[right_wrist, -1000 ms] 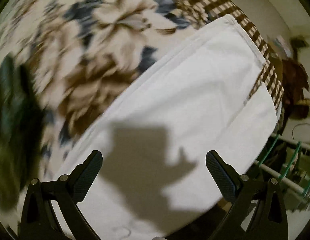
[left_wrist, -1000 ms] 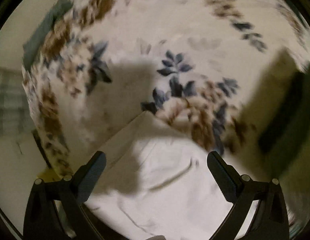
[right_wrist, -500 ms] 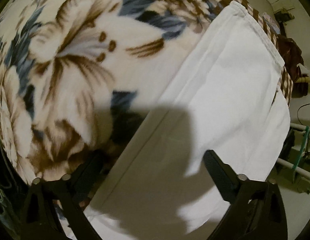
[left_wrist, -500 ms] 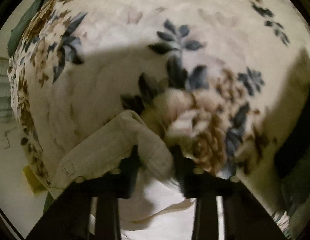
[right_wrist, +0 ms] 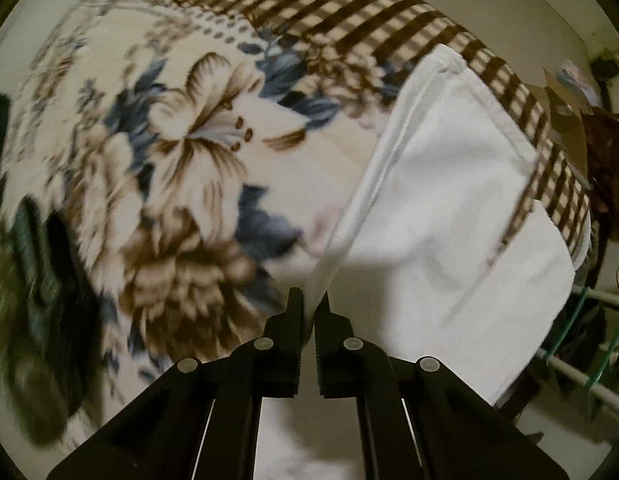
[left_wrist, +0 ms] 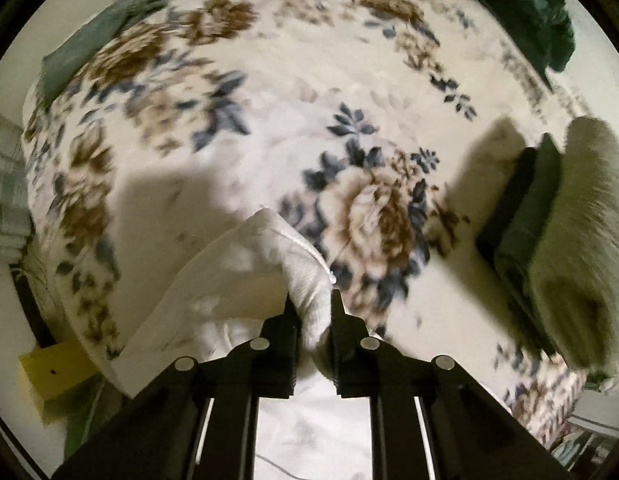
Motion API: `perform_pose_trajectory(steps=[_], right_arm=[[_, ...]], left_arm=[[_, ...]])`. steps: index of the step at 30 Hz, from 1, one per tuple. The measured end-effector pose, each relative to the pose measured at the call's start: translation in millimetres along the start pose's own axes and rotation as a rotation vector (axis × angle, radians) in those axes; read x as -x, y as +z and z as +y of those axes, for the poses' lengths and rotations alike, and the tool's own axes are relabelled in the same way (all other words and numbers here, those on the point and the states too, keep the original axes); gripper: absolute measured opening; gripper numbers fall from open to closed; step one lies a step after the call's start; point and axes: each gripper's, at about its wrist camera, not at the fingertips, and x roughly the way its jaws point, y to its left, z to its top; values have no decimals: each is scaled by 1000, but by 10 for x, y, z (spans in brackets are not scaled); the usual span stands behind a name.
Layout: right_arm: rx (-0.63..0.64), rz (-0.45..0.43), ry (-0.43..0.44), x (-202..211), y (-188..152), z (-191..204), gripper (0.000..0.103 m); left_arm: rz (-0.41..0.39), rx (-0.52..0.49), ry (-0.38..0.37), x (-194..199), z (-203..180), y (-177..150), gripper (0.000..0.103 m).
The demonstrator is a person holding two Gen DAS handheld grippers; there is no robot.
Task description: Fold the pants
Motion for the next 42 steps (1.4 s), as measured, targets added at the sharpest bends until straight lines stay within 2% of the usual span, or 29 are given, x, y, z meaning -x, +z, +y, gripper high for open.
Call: perform_pose_trajectory(steps=[2, 4, 6, 9, 11, 14, 17, 20, 21, 24, 26, 27, 28, 29, 30, 31, 34, 38, 40, 42], right_arm=[[22, 0, 15, 204, -162, -125, 5], [42, 6, 26, 380, -312, -455, 5], [61, 18, 24, 462, -512, -847, 5], [80, 44, 7, 548, -798, -1447, 4], [68, 76, -5, 386, -1017, -1757, 4], [73, 83, -36, 169, -1170, -2120, 5], [82, 100, -62, -156, -1303, -2315, 5], [92, 120, -49, -375, -1373, -2423, 5], [82, 128, -22, -400, -1371, -2462, 9], [50, 159, 25, -360, -1373, -2652, 35], [30, 145, 66, -244, -1335, -2805, 49], [14, 131, 82, -167, -1296, -2908, 51], [-6, 111, 93, -94, -1254, -3010, 55], [-35, 84, 112, -10, -1190, -3136, 57], [-57, 60, 122, 55, -1122, -3235, 58], [-83, 28, 119, 115, -1038, -3345, 60], [-141, -45, 99, 222, -700, -3598, 61], [-115, -129, 40, 232, -190, -3683, 63], [-86, -127, -9, 127, 89, -3685, 63], [-107, -101, -41, -10, 231, -3752, 63]], left_arm=[[-15, 10, -17, 23, 320, -4, 10], [-19, 23, -22, -51, 495, -112, 10], [-13, 38, -5, -50, 769, -377, 10], [17, 64, 49, -269, 1114, -700, 10], [33, 68, 94, -440, 1323, -900, 10], [66, 67, 158, -820, 1585, -1131, 10], [90, 85, 178, -1148, 1774, -1271, 11], [75, 82, 163, -1214, 1810, -1290, 14], [69, 83, 154, -1195, 1817, -1295, 14], [63, 73, 119, -1082, 1833, -1291, 15], [59, 65, 112, -990, 1840, -1311, 20], [55, 58, 112, -943, 1825, -1314, 26], [46, 43, 110, -887, 1794, -1326, 40], [30, 15, 103, -816, 1729, -1342, 49], [15, -14, 96, -765, 1651, -1363, 70], [1, -42, 94, -718, 1576, -1365, 84], [-47, -153, 97, -610, 1227, -1427, 86], [-63, -285, 88, -696, 730, -1563, 86], [-48, -338, 78, -830, 499, -1650, 86], [-25, -385, 76, -963, 321, -1738, 86]])
